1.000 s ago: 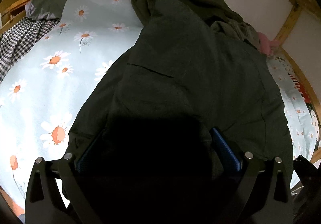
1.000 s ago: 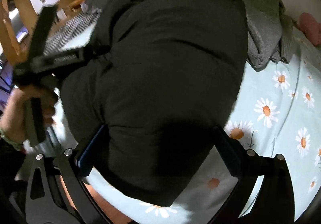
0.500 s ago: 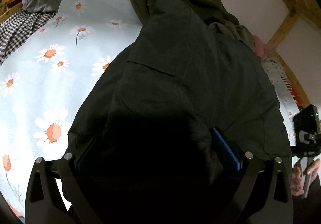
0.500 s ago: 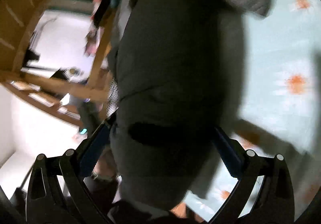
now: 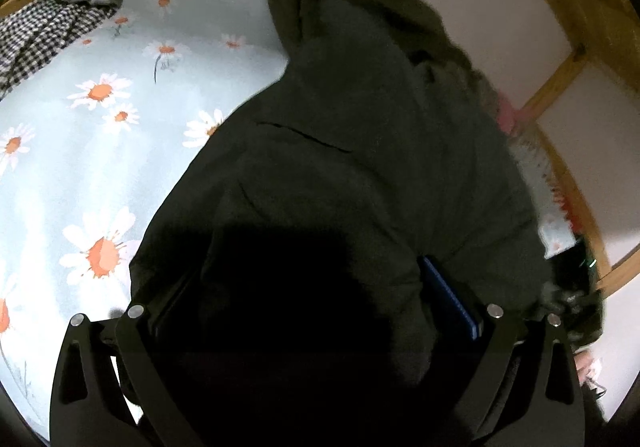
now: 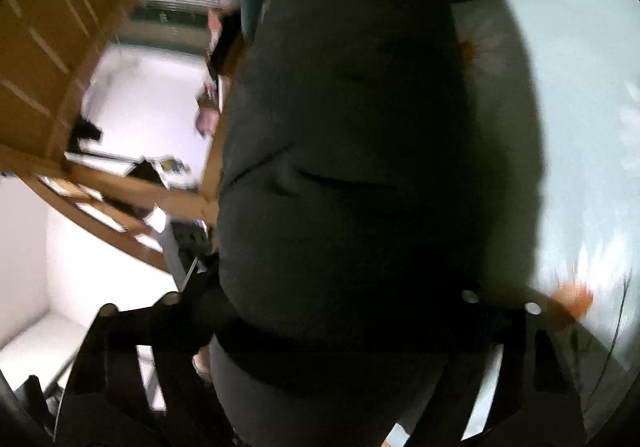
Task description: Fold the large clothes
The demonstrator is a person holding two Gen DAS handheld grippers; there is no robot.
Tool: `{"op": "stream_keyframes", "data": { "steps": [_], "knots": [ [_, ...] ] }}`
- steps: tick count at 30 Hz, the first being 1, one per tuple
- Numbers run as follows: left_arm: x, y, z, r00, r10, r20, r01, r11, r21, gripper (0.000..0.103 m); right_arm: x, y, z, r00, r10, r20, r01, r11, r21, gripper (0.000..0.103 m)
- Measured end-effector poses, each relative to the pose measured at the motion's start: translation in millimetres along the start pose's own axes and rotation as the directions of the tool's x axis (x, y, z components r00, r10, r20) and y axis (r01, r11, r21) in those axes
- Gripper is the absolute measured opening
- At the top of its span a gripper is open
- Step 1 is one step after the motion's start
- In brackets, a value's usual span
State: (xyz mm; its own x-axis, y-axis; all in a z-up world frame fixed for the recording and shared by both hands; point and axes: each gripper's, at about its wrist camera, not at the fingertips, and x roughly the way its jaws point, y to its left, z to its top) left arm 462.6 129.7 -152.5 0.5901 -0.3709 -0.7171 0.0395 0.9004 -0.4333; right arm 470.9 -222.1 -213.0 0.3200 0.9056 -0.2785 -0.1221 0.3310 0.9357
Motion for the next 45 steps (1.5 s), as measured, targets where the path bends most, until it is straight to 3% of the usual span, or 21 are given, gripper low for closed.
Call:
{"op": "stream_keyframes", "data": {
  "steps": [3, 7, 10, 13, 15, 16, 18, 19, 23, 25, 27, 29, 31, 34, 37, 38, 39, 40, 43, 44, 45],
  "knots": [
    [-42, -3, -10, 0.991, -0.085, 0.105, 0.090, 0.995, -0.036, 0.098, -2, -7, -13, 0.998, 0.037, 0.059, -0.039, 0.998, 0.045, 0.073],
    [-92, 21, -43, 0.953, -0.147, 0.263, 0.213, 0.947, -0.242, 0.098, -1, -3, -24, 0.996, 0.054, 0.075, -0.060, 0.996, 0.071, 0.073],
    [-110, 47, -80, 0.931, -0.144, 0.336, 0.289, 0.853, -0.434, 0.098, 2, -1, -29, 0.996, 0.053, 0.077, -0.060, 0.994, 0.088, 0.073],
    [-106, 63, -111, 0.942, -0.133, 0.309, 0.295, 0.769, -0.567, 0.098, -1, -4, -33, 0.994, 0.069, 0.089, -0.080, 0.990, 0.119, 0.073],
    [-95, 67, -131, 0.931, -0.181, 0.317, 0.347, 0.709, -0.614, 0.098, -2, -7, -34, 0.993, 0.072, 0.090, -0.083, 0.988, 0.128, 0.073],
    [-82, 66, -138, 0.911, -0.263, 0.318, 0.410, 0.657, -0.633, 0.098, -5, -8, -35, 0.993, 0.072, 0.089, -0.083, 0.988, 0.128, 0.073],
    [-63, 62, -144, 0.851, -0.395, 0.346, 0.521, 0.562, -0.642, 0.098, -10, -14, -36, 0.994, 0.072, 0.083, -0.083, 0.988, 0.130, 0.073],
    [-55, 57, -146, 0.827, -0.435, 0.357, 0.556, 0.532, -0.639, 0.098, -12, -15, -37, 0.994, 0.071, 0.081, -0.081, 0.988, 0.133, 0.073],
    [-48, 51, -146, 0.812, -0.398, 0.427, 0.583, 0.547, -0.601, 0.098, -19, -22, -44, 0.995, 0.064, 0.077, -0.074, 0.987, 0.141, 0.073],
    [-45, 50, -145, 0.815, -0.398, 0.422, 0.580, 0.563, -0.589, 0.098, -22, -25, -48, 0.996, 0.059, 0.067, -0.069, 0.987, 0.145, 0.073],
    [-43, 43, -140, 0.846, -0.393, 0.359, 0.532, 0.646, -0.547, 0.098, -24, -26, -53, 0.996, 0.066, 0.061, -0.075, 0.984, 0.162, 0.073],
    [-47, 43, -138, 0.858, -0.382, 0.343, 0.513, 0.674, -0.531, 0.098, -27, -30, -57, 0.992, 0.098, 0.075, -0.111, 0.975, 0.193, 0.073],
    [-44, 44, -143, 0.864, -0.386, 0.323, 0.504, 0.655, -0.563, 0.098, -28, -36, -58, 0.986, 0.137, 0.093, -0.155, 0.960, 0.234, 0.073],
    [-36, 45, -169, 0.857, -0.438, 0.270, 0.496, 0.561, -0.663, 0.098, -30, -41, -59, 0.981, 0.160, 0.106, -0.183, 0.948, 0.259, 0.073],
    [-31, 46, -180, 0.808, -0.488, 0.328, 0.557, 0.456, -0.694, 0.098, -30, -40, -59, 0.985, 0.149, 0.083, -0.165, 0.957, 0.240, 0.073],
    [-32, 46, -179, 0.774, -0.495, 0.396, 0.608, 0.404, -0.684, 0.098, -28, -38, -59, 0.988, 0.140, 0.068, -0.152, 0.962, 0.228, 0.073],
    [-35, 45, -176, 0.754, -0.482, 0.446, 0.638, 0.375, -0.673, 0.098, -27, -35, -60, 0.991, 0.127, 0.047, -0.134, 0.968, 0.213, 0.073],
    [-37, 44, -174, 0.755, -0.471, 0.456, 0.639, 0.378, -0.670, 0.098, -25, -33, -62, 0.993, 0.117, 0.034, -0.121, 0.972, 0.203, 0.073],
    [-46, 38, -166, 0.755, -0.451, 0.476, 0.652, 0.441, -0.616, 0.098, -19, -30, -66, 0.997, 0.079, -0.002, -0.077, 0.982, 0.174, 0.072],
    [-51, 34, -164, 0.756, -0.453, 0.472, 0.653, 0.478, -0.587, 0.098, -19, -31, -67, 0.997, 0.077, -0.006, -0.074, 0.982, 0.174, 0.072],
    [-54, 30, -162, 0.776, -0.448, 0.444, 0.631, 0.533, -0.564, 0.098, -18, -33, -68, 0.997, 0.073, -0.011, -0.070, 0.983, 0.171, 0.072]
  ]
}}
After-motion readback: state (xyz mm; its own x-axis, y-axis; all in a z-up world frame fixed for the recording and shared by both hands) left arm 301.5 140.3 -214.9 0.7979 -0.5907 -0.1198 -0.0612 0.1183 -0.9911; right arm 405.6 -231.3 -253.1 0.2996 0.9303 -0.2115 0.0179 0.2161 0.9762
